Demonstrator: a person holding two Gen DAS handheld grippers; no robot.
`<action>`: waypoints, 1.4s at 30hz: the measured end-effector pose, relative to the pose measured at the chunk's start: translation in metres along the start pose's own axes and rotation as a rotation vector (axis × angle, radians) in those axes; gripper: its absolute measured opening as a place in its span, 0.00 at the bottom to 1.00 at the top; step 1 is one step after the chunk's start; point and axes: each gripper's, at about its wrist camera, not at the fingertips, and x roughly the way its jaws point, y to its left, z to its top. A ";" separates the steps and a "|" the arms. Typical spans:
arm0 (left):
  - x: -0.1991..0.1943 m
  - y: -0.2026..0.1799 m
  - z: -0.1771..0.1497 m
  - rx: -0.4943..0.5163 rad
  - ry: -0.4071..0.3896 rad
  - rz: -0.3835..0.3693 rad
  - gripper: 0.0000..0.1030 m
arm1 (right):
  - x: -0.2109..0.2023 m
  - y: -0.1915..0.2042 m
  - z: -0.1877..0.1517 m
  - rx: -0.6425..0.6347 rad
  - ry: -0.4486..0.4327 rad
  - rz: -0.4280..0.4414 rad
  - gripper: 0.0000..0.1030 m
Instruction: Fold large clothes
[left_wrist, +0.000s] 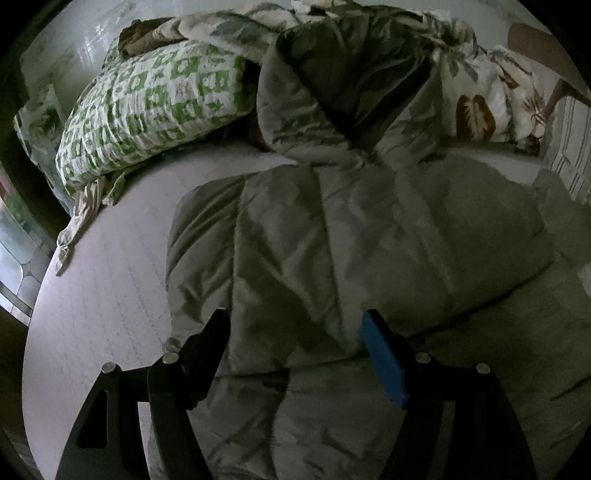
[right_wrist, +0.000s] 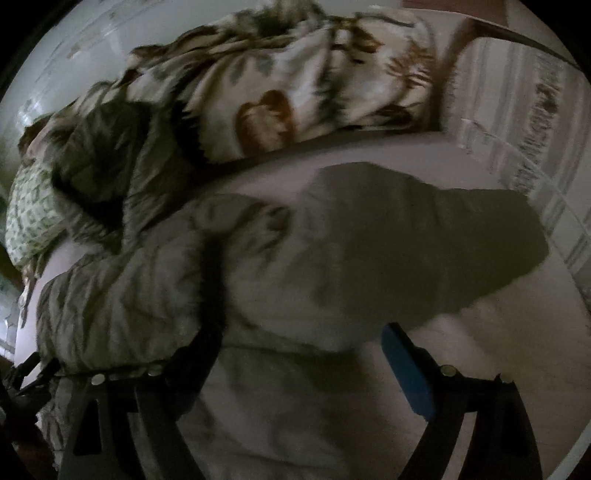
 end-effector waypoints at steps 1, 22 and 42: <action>-0.002 -0.004 0.001 0.002 -0.008 0.001 0.72 | -0.002 -0.012 0.000 0.017 -0.002 -0.009 0.88; -0.003 -0.050 0.001 0.049 -0.015 -0.010 0.72 | 0.019 -0.230 0.040 0.283 0.032 -0.245 0.88; 0.001 -0.004 -0.018 -0.020 0.029 0.055 0.72 | 0.077 -0.281 0.082 0.440 -0.037 -0.240 0.20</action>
